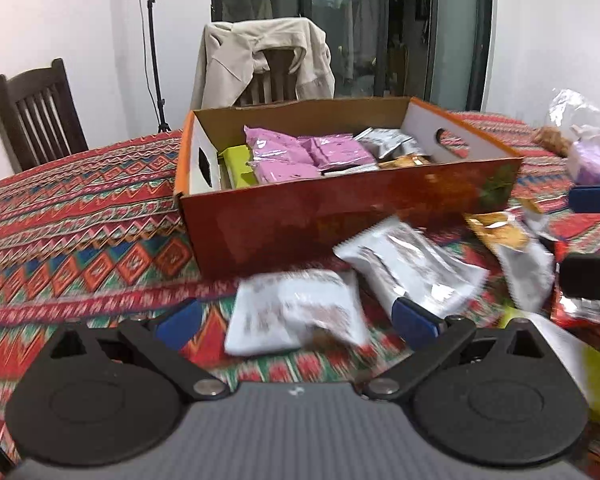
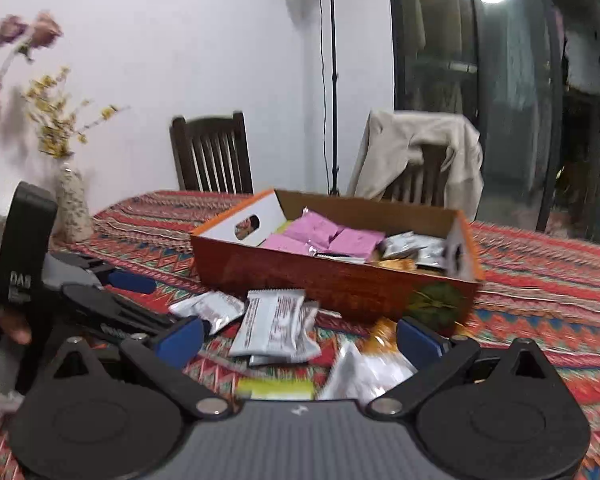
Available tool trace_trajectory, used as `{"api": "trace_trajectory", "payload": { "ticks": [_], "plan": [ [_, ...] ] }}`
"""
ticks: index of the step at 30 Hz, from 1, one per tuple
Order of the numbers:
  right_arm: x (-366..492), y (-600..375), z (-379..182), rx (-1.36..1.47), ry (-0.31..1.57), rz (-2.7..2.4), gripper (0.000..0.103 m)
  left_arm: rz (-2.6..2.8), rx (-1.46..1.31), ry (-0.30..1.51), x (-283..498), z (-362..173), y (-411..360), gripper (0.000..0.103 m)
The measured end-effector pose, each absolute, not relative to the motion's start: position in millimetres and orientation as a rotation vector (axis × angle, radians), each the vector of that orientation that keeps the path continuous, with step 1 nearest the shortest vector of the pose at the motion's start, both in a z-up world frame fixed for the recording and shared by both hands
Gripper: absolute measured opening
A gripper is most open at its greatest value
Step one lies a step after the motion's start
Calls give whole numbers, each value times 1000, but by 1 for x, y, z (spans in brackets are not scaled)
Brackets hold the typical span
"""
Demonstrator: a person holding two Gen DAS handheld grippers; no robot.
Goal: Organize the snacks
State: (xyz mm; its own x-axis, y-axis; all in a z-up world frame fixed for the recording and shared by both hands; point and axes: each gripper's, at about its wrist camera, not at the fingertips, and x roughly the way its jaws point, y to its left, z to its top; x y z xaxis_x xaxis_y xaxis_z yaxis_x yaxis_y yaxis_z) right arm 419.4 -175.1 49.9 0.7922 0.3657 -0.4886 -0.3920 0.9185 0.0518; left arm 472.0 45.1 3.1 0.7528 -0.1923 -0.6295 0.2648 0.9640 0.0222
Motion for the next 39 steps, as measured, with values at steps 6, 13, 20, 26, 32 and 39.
{"api": "trace_trajectory", "payload": {
  "ticks": [6, 13, 20, 26, 32, 39],
  "plan": [
    [493, -130, 29, -118, 647, 459, 81, -276, 59, 697, 493, -16, 56, 101],
    [524, -98, 5, -199, 711, 479, 50, -334, 127, 664, 485, -13, 52, 70],
    [525, -99, 0, -143, 718, 490, 55, -340, 119, 654, 482, -12, 54, 54],
    [526, -97, -4, -141, 737, 491, 56, -361, 133, 667, 478, -9, 67, 50],
    [524, -88, -5, -195, 735, 481, 60, -361, 128, 666, 478, -6, 75, 46],
    [517, -73, -8, -331, 701, 456, 48, -363, 129, 651, 475, -3, 76, 40]
  ]
}}
